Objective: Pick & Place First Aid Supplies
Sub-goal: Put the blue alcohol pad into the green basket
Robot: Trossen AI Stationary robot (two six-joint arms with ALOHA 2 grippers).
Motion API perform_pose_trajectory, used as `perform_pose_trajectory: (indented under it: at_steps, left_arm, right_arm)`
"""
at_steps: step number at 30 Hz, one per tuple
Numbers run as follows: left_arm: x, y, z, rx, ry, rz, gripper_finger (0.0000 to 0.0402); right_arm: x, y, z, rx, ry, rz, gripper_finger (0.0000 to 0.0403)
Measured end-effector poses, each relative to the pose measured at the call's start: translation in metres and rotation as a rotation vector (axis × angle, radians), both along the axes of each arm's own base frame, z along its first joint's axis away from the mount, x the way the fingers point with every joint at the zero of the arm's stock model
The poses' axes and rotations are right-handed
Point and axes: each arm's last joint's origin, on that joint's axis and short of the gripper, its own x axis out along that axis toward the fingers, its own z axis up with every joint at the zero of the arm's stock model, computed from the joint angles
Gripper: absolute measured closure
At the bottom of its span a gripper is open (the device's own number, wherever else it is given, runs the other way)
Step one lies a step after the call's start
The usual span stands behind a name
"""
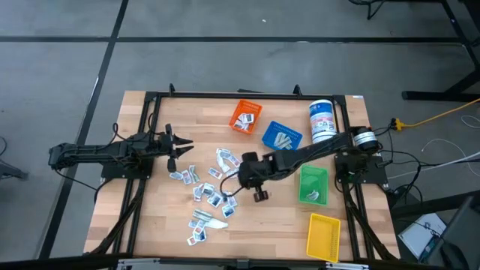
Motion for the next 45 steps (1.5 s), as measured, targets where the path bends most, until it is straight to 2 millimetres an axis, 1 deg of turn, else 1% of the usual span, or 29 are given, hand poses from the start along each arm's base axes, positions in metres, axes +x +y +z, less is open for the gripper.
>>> perform_pose_trajectory:
  at_steps: [3, 8, 12, 15, 18, 21, 26, 34, 38, 41, 45]
  left_arm:
    - [0.0, 0.0, 0.0, 0.0, 0.0, 0.0, 0.0311]
    - [0.0, 0.0, 0.0, 0.0, 0.0, 0.0, 0.0309]
    - [0.0, 0.0, 0.0, 0.0, 0.0, 0.0, 0.0311]
    - [0.0, 0.0, 0.0, 0.0, 0.0, 0.0, 0.031]
    - [0.0, 0.0, 0.0, 0.0, -0.001, 0.0, 0.0309]
    - [0.0, 0.0, 0.0, 0.0, 0.0, 0.0, 0.031]
    - [0.0, 0.0, 0.0, 0.0, -0.001, 0.0, 0.031]
    - [0.0, 0.0, 0.0, 0.0, 0.0, 0.0, 0.0311]
    - [0.0, 0.0, 0.0, 0.0, 0.0, 0.0, 0.0309]
    - [0.0, 0.0, 0.0, 0.0, -0.001, 0.0, 0.0309]
    - [0.0, 0.0, 0.0, 0.0, -0.001, 0.0, 0.0311]
  right_arm:
    - [-0.015, -0.008, 0.018, -0.013, 0.028, -0.006, 0.04]
    - [-0.033, -0.019, 0.042, -0.015, 0.036, -0.026, 0.0399]
    - [-0.048, -0.031, 0.062, -0.013, 0.031, -0.053, 0.0401]
    - [-0.057, -0.04, 0.075, -0.01, -0.004, -0.077, 0.04]
    - [-0.066, -0.048, 0.088, -0.008, -0.037, -0.097, 0.04]
    - [-0.073, -0.056, 0.095, -0.004, -0.038, -0.127, 0.0401]
    - [-0.081, -0.064, 0.094, 0.03, 0.024, -0.218, 0.04]
    - [-0.091, -0.065, 0.089, 0.094, 0.134, -0.375, 0.04]
    - [-0.095, -0.059, 0.085, 0.106, 0.177, -0.411, 0.04]
    - [-0.101, -0.053, 0.077, 0.111, 0.216, -0.424, 0.04]
    - [-0.117, -0.043, 0.062, 0.14, 0.253, -0.496, 0.04]
